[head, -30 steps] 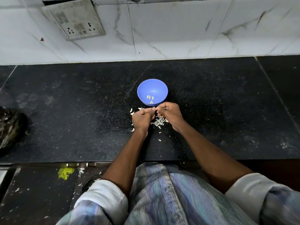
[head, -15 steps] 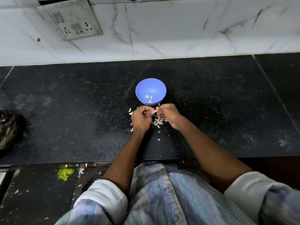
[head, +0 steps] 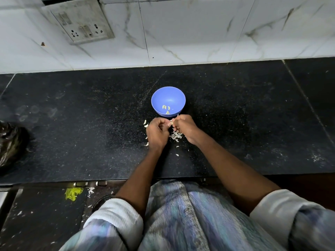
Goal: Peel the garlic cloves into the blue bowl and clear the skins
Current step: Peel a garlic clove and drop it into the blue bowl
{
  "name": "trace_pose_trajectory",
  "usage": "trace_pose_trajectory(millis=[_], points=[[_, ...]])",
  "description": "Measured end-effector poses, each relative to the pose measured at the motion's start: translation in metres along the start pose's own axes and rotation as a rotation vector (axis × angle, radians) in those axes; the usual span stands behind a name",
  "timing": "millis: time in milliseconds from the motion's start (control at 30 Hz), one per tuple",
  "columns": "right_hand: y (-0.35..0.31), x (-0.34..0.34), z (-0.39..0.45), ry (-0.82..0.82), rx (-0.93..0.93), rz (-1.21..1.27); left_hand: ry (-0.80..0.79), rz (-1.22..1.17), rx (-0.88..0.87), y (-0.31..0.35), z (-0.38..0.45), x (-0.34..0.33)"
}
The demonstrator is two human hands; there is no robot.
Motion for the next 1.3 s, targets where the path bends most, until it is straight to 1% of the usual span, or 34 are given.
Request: trace_pose_trajectory(millis=[33,100,167,233,333,367,467,600,700,767,833,900,1000,1133,1167,1233,1267,1300], points=[[0.001,-0.002,0.001,-0.018,-0.041,0.041,0.0,0.062,-0.094,0.007,0.0,0.003],[0.004,-0.005,0.002,-0.049,-0.106,0.1,-0.02,0.16,-0.215,0.021,-0.002,0.005],[0.008,-0.006,0.003,-0.058,-0.136,0.112,-0.028,0.21,-0.26,0.025,-0.004,0.003],[0.005,-0.003,0.003,-0.046,-0.098,0.083,-0.003,0.143,-0.181,0.018,-0.004,0.005],[-0.004,0.002,-0.001,-0.029,0.017,0.02,0.007,-0.139,0.121,-0.014,-0.001,0.002],[-0.006,0.004,-0.002,-0.024,0.052,0.001,0.001,-0.212,0.197,-0.022,-0.002,-0.002],[-0.008,0.007,-0.001,-0.03,0.107,-0.048,-0.011,-0.319,0.294,-0.034,-0.005,-0.008],[-0.007,0.009,-0.002,-0.042,0.123,-0.064,0.011,-0.305,0.281,-0.031,-0.007,-0.006],[-0.006,0.011,-0.004,-0.021,0.128,-0.058,-0.006,-0.243,0.174,-0.017,-0.007,-0.003],[-0.003,0.011,-0.004,-0.011,0.08,-0.012,-0.027,-0.204,0.084,-0.004,-0.008,-0.001],[0.001,0.01,-0.003,-0.029,0.027,0.061,-0.01,-0.211,0.071,-0.004,-0.008,-0.001],[0.001,0.007,-0.003,-0.055,0.028,0.109,0.013,-0.304,0.187,-0.014,-0.009,-0.005],[-0.01,0.007,-0.006,-0.049,0.15,0.056,0.029,-0.571,0.462,-0.03,-0.014,-0.019],[-0.022,0.011,-0.009,-0.035,0.294,0.0,-0.002,-0.944,0.797,-0.033,-0.024,-0.037],[-0.023,0.01,-0.01,-0.042,0.313,0.003,-0.011,-1.02,0.852,-0.033,-0.025,-0.041],[-0.022,0.01,-0.009,-0.052,0.315,0.023,-0.033,-1.101,0.898,-0.033,-0.027,-0.046],[-0.021,0.01,-0.008,-0.056,0.291,0.041,-0.05,-1.106,0.894,-0.032,-0.028,-0.049],[-0.017,0.01,-0.006,-0.062,0.243,0.069,-0.061,-1.063,0.854,-0.032,-0.027,-0.05]])
Point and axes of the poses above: each hand's wrist, its own z-axis towards the middle knuckle, its own x-axis out of the back of the hand, y = z × x, the point moved 9 cm from there along z, towards the middle knuckle, and after that the axes turned 6 degrees about -x, right-handed, at the moved point
